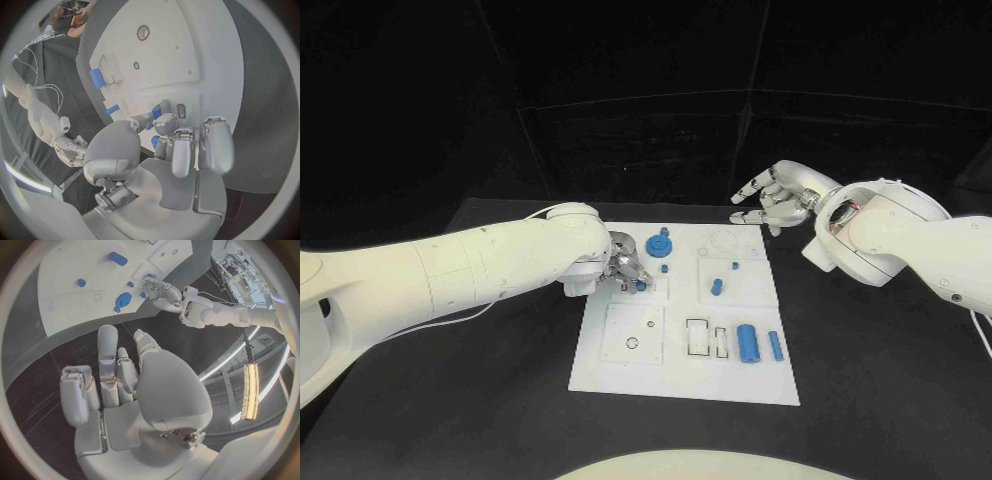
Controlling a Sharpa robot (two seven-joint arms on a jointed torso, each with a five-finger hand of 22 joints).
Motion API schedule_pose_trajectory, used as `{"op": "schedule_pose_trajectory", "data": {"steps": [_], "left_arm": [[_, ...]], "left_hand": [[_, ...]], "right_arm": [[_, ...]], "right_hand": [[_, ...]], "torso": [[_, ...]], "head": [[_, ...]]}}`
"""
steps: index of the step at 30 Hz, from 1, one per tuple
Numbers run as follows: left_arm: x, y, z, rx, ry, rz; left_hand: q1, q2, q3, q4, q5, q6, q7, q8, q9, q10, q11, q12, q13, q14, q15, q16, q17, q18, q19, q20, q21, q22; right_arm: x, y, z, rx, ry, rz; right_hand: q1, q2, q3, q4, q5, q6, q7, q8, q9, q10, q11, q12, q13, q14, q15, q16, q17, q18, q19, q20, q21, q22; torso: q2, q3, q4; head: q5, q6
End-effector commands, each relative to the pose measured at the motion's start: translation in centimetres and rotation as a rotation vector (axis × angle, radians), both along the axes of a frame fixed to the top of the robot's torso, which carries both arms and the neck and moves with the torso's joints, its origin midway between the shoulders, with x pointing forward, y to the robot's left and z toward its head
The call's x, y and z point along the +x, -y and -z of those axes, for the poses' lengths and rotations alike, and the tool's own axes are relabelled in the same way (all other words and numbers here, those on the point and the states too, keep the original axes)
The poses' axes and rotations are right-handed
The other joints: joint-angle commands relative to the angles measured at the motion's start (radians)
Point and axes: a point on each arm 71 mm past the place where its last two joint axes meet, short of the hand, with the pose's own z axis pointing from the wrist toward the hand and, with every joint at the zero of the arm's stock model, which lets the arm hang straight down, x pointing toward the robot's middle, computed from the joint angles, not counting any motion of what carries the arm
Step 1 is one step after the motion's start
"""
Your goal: Assemble the parts on the task board
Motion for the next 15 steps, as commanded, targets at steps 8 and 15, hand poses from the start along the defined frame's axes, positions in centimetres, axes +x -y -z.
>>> {"op": "schedule_pose_trajectory", "data": {"steps": [8, 15], "left_arm": [[0.11, 0.0, -0.05, 0.001, -0.003, -0.004], [0.07, -0.49, -0.17, -0.004, 0.006, -0.017]], "left_hand": [[-0.04, -0.004, -0.042, 0.036, -0.005, 0.017, 0.0, -0.012, -0.008, 0.009, 0.001, 0.009, 0.007, 0.102, -0.007, 0.006, 0.263, -0.007, 0.017, -0.006, 0.006, 0.004], [-0.074, -0.055, -0.187, 0.088, -0.019, 0.026, -0.004, -0.015, -0.015, 0.012, -0.002, 0.01, 0.012, 0.102, -0.01, 0.006, 0.263, -0.008, 0.019, -0.009, 0.009, 0.012]], "right_arm": [[-0.01, -0.08, -0.15, -0.002, 0.005, -0.008], [0.02, -0.04, -0.15, -0.002, 0.006, -0.007]], "right_hand": [[0.008, 0.003, -0.002, -0.006, 0.008, 0.007, -0.001, 0.003, -0.001, -0.005, -0.002, -0.006, 0.003, -0.001, -0.007, 0.004, 0.0, -0.015, 0.102, -0.002, 0.005, 0.263], [0.008, 0.003, -0.002, -0.006, 0.008, 0.007, -0.001, 0.003, -0.001, -0.005, -0.002, -0.006, 0.003, -0.001, -0.007, 0.004, 0.0, -0.015, 0.102, -0.002, 0.005, 0.263]], "torso": [[0.0, -0.0003, 0.0003], [0.0, -0.0006, 0.0014]], "head": [[-0.004, 0.003], [-0.005, 0.004]]}}
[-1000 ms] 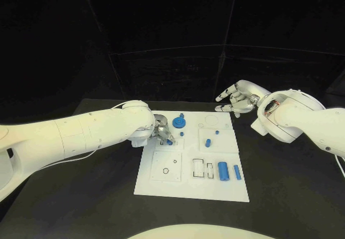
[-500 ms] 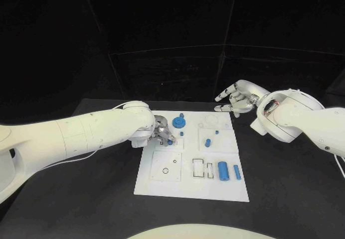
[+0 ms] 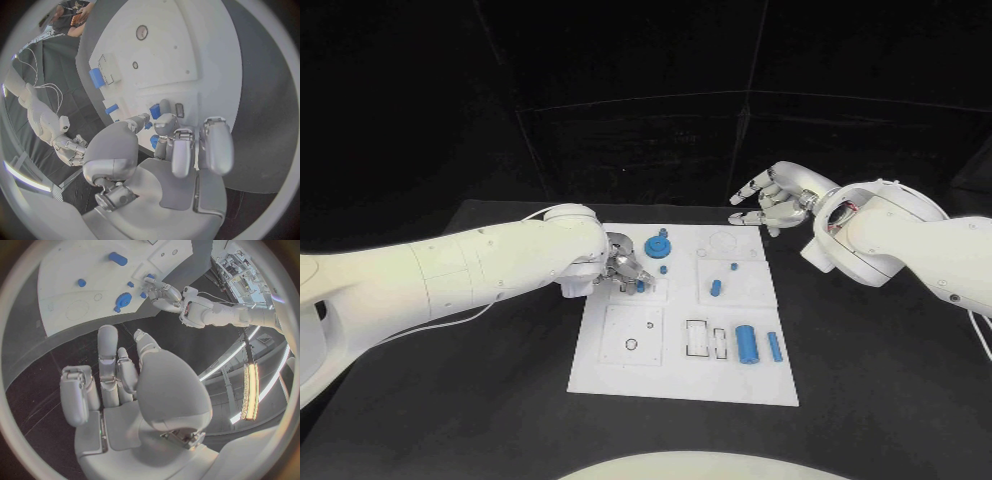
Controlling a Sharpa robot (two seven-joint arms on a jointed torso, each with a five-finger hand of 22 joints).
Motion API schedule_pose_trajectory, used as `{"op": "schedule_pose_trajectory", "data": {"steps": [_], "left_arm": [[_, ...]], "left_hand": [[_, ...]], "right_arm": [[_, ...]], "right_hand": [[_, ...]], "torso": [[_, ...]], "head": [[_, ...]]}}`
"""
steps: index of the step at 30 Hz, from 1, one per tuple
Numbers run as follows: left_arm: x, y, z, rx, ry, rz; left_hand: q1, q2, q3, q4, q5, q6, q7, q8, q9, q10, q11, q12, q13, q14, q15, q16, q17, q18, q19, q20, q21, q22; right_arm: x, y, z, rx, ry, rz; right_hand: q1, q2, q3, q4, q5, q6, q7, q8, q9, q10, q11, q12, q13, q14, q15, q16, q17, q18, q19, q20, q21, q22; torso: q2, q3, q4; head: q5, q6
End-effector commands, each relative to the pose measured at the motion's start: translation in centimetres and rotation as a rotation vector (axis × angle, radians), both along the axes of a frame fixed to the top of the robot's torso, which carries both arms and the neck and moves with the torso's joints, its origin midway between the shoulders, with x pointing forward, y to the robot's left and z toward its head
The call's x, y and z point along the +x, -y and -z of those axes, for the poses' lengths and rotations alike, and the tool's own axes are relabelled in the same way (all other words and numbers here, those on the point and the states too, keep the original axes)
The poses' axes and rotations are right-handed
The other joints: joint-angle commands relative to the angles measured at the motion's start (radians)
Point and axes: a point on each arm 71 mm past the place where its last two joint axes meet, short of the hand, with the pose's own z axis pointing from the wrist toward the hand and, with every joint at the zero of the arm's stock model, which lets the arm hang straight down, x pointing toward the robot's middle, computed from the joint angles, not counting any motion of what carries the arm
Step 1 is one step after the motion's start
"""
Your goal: Assemble the parts on the task board
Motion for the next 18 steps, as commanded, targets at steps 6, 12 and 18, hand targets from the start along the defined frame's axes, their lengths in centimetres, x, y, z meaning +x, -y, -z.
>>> {"op": "schedule_pose_trajectory", "data": {"steps": [6, 12, 18], "left_arm": [[0.0, -0.9, -0.8, -0.025, 0.03, -0.032], [0.4, -1.6, -2.4, -0.054, 0.062, -0.054], [1.5, -2.5, -5.1, -0.074, 0.082, -0.06]], "left_hand": [[0.034, -0.041, -0.189, 0.054, -0.112, 0.011, -0.002, -0.008, -0.007, 0.005, -0.003, 0.0, 0.002, 0.106, -0.009, 0.006, 0.263, -0.008, 0.015, -0.007, 0.002, 0.003], [0.044, -0.055, -0.251, 0.066, -0.115, 0.004, -0.001, -0.009, -0.008, -0.009, -0.005, -0.021, -0.023, 0.106, -0.009, 0.006, 0.263, -0.005, 0.01, -0.01, -0.008, -0.01], [0.122, -0.047, -0.275, 0.041, -0.112, -0.025, 0.008, -0.021, -0.012, -0.042, 0.002, -0.066, -0.077, 0.106, -0.005, 0.006, 0.263, 0.002, -0.002, -0.008, -0.035, -0.047]], "right_arm": [[0.2, 0.1, -0.1, -0.003, 0.009, -0.001], [0.4, 0.4, -0.1, -0.004, 0.01, 0.008], [0.5, 0.6, -0.1, -0.006, 0.011, 0.012]], "right_hand": [[0.007, 0.003, -0.003, -0.006, 0.006, 0.006, -0.001, 0.003, -0.001, -0.006, -0.002, -0.007, 0.002, -0.001, -0.007, 0.004, 0.0, -0.015, 0.102, -0.002, 0.005, 0.263], [0.007, 0.003, -0.003, -0.006, 0.006, 0.006, -0.001, 0.003, -0.001, -0.006, -0.002, -0.007, 0.002, -0.001, -0.007, 0.004, 0.0, -0.015, 0.102, -0.002, 0.005, 0.263], [0.007, 0.003, -0.003, -0.006, 0.006, 0.006, -0.001, 0.003, -0.001, -0.006, -0.002, -0.007, 0.002, -0.001, -0.007, 0.004, 0.0, -0.015, 0.102, -0.002, 0.005, 0.263]], "torso": [[0.0, -0.0011, 0.0003], [0.0, -0.0011, 0.0], [0.001, -0.0005, -0.0003]], "head": [[-0.003, 0.003], [-0.004, 0.006], [-0.008, 0.008]]}}
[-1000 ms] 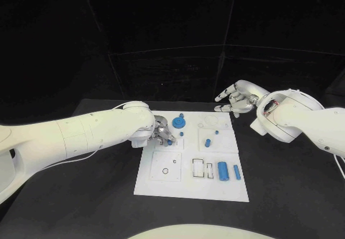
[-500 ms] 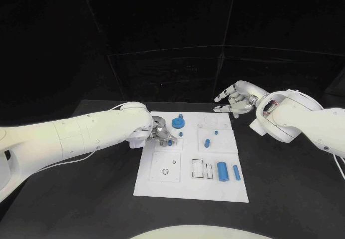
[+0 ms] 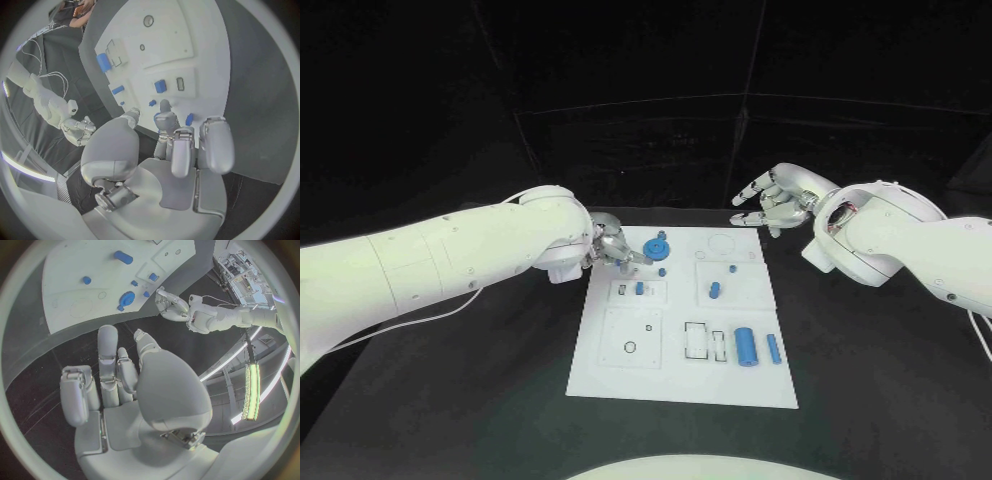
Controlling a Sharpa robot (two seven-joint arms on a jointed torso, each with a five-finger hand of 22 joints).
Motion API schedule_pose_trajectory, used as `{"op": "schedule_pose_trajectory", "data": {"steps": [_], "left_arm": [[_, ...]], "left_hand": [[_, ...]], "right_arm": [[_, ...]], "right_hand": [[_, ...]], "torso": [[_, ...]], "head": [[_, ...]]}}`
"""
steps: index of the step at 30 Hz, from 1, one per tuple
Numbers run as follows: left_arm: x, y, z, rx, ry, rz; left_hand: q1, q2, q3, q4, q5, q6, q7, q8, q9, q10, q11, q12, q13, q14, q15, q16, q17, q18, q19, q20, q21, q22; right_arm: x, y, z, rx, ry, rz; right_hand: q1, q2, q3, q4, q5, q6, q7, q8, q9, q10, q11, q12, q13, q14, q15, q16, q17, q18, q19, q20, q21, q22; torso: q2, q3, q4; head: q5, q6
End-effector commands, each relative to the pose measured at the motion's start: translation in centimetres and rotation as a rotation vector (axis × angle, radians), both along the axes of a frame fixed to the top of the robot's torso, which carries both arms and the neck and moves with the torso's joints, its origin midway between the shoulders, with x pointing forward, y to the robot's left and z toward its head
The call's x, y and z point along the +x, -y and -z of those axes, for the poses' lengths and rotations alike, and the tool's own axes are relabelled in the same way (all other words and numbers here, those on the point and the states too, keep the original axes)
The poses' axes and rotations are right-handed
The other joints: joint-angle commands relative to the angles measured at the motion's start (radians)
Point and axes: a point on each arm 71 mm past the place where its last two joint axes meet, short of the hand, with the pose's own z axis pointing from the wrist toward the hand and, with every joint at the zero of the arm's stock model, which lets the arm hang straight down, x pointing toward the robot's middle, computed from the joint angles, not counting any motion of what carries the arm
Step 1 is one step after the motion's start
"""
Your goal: Assemble the parts on the task board
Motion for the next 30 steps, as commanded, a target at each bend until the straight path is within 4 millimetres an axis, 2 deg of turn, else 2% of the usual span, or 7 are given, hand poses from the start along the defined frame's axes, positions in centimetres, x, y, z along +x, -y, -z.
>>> {"op": "schedule_pose_trajectory", "data": {"steps": [1, 4, 7, 12, 20, 22, 30], "left_arm": [[0.6, -0.5, -1.4, -0.001, -0.002, 0.005], [1.7, -1.5, -3.0, 0.022, -0.011, 0.011], [3.1, -2.3, -4.3, 0.047, -0.019, 0.002], [4.7, -2.5, -4.7, 0.069, -0.032, -0.018], [5.9, -2.5, -2.9, 0.115, -0.064, -0.049], [6.0, -2.4, -2.4, 0.123, -0.073, -0.054], [6.2, -2.2, -0.8, 0.144, -0.104, -0.062]], "left_hand": [[0.052, 0.009, -0.004, -0.018, 0.0, -0.04, 0.009, -0.024, -0.011, -0.02, 0.005, -0.023, -0.027, 0.102, 0.002, 0.006, 0.263, 0.006, -0.012, -0.003, -0.022, -0.03], [0.099, 0.035, -0.021, -0.026, -0.002, -0.081, 0.03, -0.062, -0.037, -0.036, 0.026, -0.041, -0.052, 0.101, 0.018, 0.003, 0.258, 0.012, -0.024, 0.011, -0.051, -0.068], [0.111, 0.045, -0.036, -0.023, -0.001, -0.085, 0.035, -0.073, -0.048, -0.037, 0.03, -0.042, -0.054, 0.101, 0.023, 0.004, 0.259, 0.013, -0.025, 0.016, -0.055, -0.071], [0.121, 0.06, -0.064, -0.011, -0.001, -0.08, 0.039, -0.084, -0.064, -0.035, 0.034, -0.036, -0.052, 0.102, 0.027, 0.006, 0.263, 0.012, -0.021, 0.022, -0.052, -0.064], [0.128, 0.075, -0.091, 0.002, -0.001, -0.067, 0.038, -0.086, -0.075, -0.033, 0.034, -0.031, -0.051, 0.102, 0.027, 0.006, 0.263, 0.011, -0.017, 0.024, -0.048, -0.056], [0.131, 0.077, -0.094, 0.002, -0.001, -0.065, 0.037, -0.086, -0.076, -0.033, 0.033, -0.031, -0.051, 0.102, 0.027, 0.006, 0.263, 0.011, -0.016, 0.024, -0.046, -0.054], [0.143, 0.084, -0.11, 0.004, -0.001, -0.053, 0.035, -0.083, -0.081, -0.03, 0.031, -0.025, -0.047, 0.102, 0.026, 0.006, 0.263, 0.009, -0.013, 0.024, -0.039, -0.043]], "right_arm": [[0.1, 0.0, -0.2, -0.001, 0.009, -0.006], [0.1, 0.0, -0.2, -0.001, 0.009, -0.004], [0.2, 0.0, -0.1, -0.002, 0.009, -0.003], [0.2, -0.2, -0.1, -0.002, 0.008, -0.007], [0.2, -0.4, -0.1, -0.001, 0.008, -0.014], [0.2, -0.5, -0.1, 0.0, 0.008, -0.015], [0.2, -0.7, -0.1, 0.001, 0.008, -0.021]], "right_hand": [[0.007, 0.003, -0.001, -0.003, 0.006, 0.006, -0.001, 0.003, -0.001, -0.006, -0.001, -0.002, 0.002, -0.001, -0.007, 0.004, 0.0, -0.015, 0.102, -0.002, 0.005, 0.263], [0.007, 0.003, -0.001, -0.003, 0.006, 0.006, -0.001, 0.003, -0.001, -0.006, -0.001, -0.002, 0.002, -0.001, -0.007, 0.004, 0.0, -0.015, 0.102, -0.002, 0.005, 0.263], [0.007, 0.003, -0.001, -0.003, 0.006, 0.006, -0.001, 0.003, -0.001, -0.006, -0.001, -0.002, 0.002, -0.001, -0.007, 0.004, 0.0, -0.015, 0.102, -0.002, 0.005, 0.263], [0.007, 0.003, -0.001, -0.003, 0.006, 0.006, -0.001, 0.003, -0.001, -0.006, -0.001, -0.002, 0.002, -0.001, -0.007, 0.004, 0.0, -0.015, 0.102, -0.002, 0.005, 0.263], [0.007, 0.003, -0.001, -0.003, 0.006, 0.006, -0.001, 0.003, -0.001, -0.006, -0.001, -0.002, 0.002, -0.001, -0.007, 0.004, 0.0, -0.015, 0.102, -0.002, 0.005, 0.263], [0.005, 0.002, -0.002, -0.002, 0.008, 0.005, -0.001, 0.003, -0.002, -0.006, -0.001, -0.003, 0.002, -0.001, -0.007, 0.004, 0.0, -0.015, 0.102, -0.002, 0.005, 0.263], [0.005, 0.002, -0.003, -0.001, 0.008, 0.005, -0.001, 0.003, -0.002, -0.006, -0.001, -0.003, 0.002, -0.001, -0.006, 0.004, 0.0, -0.015, 0.102, -0.002, 0.005, 0.263]], "torso": [[0.001, 0.0003, -0.0014], [0.001, 0.0005, -0.0015], [0.001, 0.0019, -0.0019], [0.005, -0.0007, -0.0038], [0.015, -0.0056, -0.0106], [0.013, -0.0045, -0.0101], [0.013, -0.0047, -0.0108]], "head": [[-0.003, 0.002], [-0.002, 0.004], [-0.002, 0.006], [-0.001, 0.008], [0.004, 0.01], [0.003, 0.006], [0.006, 0.004]]}}
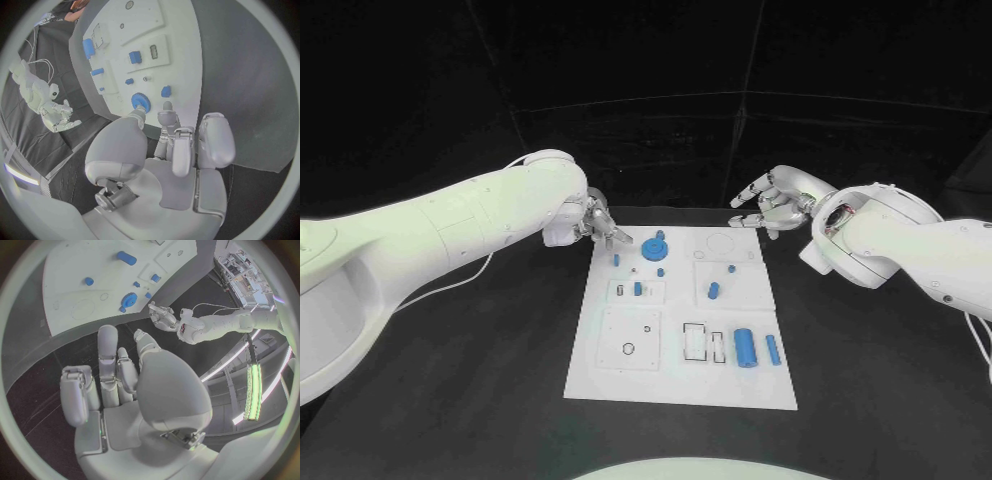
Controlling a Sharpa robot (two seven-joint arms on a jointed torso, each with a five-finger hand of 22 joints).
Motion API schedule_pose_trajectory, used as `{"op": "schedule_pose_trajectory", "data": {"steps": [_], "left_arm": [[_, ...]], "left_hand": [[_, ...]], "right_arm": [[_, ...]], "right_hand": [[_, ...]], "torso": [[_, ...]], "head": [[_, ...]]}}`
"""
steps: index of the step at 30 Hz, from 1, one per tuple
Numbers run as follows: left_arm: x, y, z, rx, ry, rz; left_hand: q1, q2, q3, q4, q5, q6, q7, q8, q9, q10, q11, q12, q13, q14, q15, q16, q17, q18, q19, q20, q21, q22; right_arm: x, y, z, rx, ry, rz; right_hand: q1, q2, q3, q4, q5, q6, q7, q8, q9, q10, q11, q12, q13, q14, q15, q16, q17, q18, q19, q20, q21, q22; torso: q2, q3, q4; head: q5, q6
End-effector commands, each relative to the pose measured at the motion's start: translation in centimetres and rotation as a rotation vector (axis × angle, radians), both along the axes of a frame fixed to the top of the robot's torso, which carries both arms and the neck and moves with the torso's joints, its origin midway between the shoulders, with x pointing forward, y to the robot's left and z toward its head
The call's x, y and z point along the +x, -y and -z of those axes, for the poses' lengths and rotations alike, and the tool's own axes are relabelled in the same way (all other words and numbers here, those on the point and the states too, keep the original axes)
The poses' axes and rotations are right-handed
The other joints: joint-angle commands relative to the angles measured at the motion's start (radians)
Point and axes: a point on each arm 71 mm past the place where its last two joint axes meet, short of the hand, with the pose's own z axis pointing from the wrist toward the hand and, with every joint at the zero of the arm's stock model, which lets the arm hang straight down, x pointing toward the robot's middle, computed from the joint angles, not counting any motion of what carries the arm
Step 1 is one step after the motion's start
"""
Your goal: Assemble the parts on the task board
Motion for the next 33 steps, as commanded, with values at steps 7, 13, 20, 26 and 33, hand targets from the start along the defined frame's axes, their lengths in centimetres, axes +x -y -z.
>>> {"op": "schedule_pose_trajectory", "data": {"steps": [7, 13, 20, 26, 33], "left_arm": [[-0.1, 0.4, 1.1, 0.023, -0.046, 0.025], [-0.2, 0.4, 1.6, 0.03, -0.059, 0.028], [-0.1, 0.3, 1.7, 0.046, -0.054, 0.028], [0.0, 0.2, 1.7, 0.049, -0.047, 0.022], [0.0, 0.3, 1.7, 0.049, -0.046, 0.023]], "left_hand": [[0.021, 0.01, -0.022, -0.003, -0.001, 0.013, -0.001, 0.002, -0.006, 0.005, 0.005, 0.006, 0.002, 0.107, 0.005, 0.006, 0.263, 0.008, 0.007, 0.001, 0.008, 0.009], [0.048, 0.021, -0.031, -0.013, -0.001, 0.017, -0.001, 0.002, -0.012, 0.004, 0.004, 0.007, 0.001, 0.107, 0.004, 0.006, 0.263, 0.008, 0.007, 0.001, 0.009, 0.012], [0.075, 0.035, -0.036, -0.026, 0.0, 0.02, -0.002, 0.002, -0.018, 0.005, 0.004, 0.009, 0.0, 0.107, 0.004, 0.006, 0.263, 0.007, 0.008, 0.0, 0.01, 0.014], [0.097, 0.048, -0.035, -0.038, 0.0, 0.022, -0.001, 0.002, -0.023, 0.004, 0.004, 0.009, -0.001, 0.107, 0.004, 0.006, 0.263, 0.007, 0.007, 0.0, 0.01, 0.015], [0.137, 0.067, -0.024, -0.066, 0.0, 0.024, -0.002, 0.003, -0.029, 0.005, 0.003, 0.011, -0.002, 0.107, 0.004, 0.006, 0.263, 0.007, 0.008, 0.0, 0.011, 0.017]], "right_arm": [[0.0, -0.3, -0.2, 0.0, 0.007, -0.016], [0.0, -0.3, -0.2, 0.0, 0.007, -0.017], [0.0, -0.3, -0.2, 0.0, 0.008, -0.017], [0.0, -0.3, -0.2, 0.0, 0.008, -0.016], [0.0, -0.4, -0.2, 0.0, 0.008, -0.018]], "right_hand": [[0.005, 0.003, -0.003, -0.001, 0.003, 0.005, -0.001, 0.003, -0.001, -0.006, -0.001, -0.003, 0.002, -0.001, -0.006, 0.004, 0.0, -0.015, 0.102, -0.002, 0.005, 0.264], [0.005, 0.003, -0.003, -0.001, 0.003, 0.005, -0.001, 0.003, -0.001, -0.006, -0.001, -0.003, 0.002, -0.001, -0.006, 0.004, 0.0, -0.015, 0.102, -0.002, 0.005, 0.264], [0.005, 0.003, -0.003, -0.001, 0.003, 0.005, -0.001, 0.003, -0.001, -0.006, -0.001, -0.003, 0.002, -0.001, -0.006, 0.004, 0.0, -0.015, 0.102, -0.002, 0.005, 0.264], [0.005, 0.003, -0.003, -0.001, 0.003, 0.005, -0.001, 0.003, -0.001, -0.006, -0.001, -0.003, 0.002, -0.001, -0.006, 0.004, 0.0, -0.015, 0.102, -0.002, 0.005, 0.264], [0.005, 0.003, -0.003, -0.001, 0.003, 0.005, -0.001, 0.003, -0.001, -0.006, -0.001, -0.003, 0.002, -0.001, -0.006, 0.004, 0.0, -0.015, 0.102, -0.002, 0.005, 0.264]], "torso": [[-0.001, 0.0014, -0.0004], [-0.002, 0.0016, 0.0008], [-0.001, 0.0019, 0.0011], [0.0, 0.0013, 0.0003], [0.0, 0.0014, 0.0013]], "head": [[0.001, -0.003], [0.001, -0.004], [0.001, -0.005], [-0.002, -0.005], [-0.002, -0.007]]}}
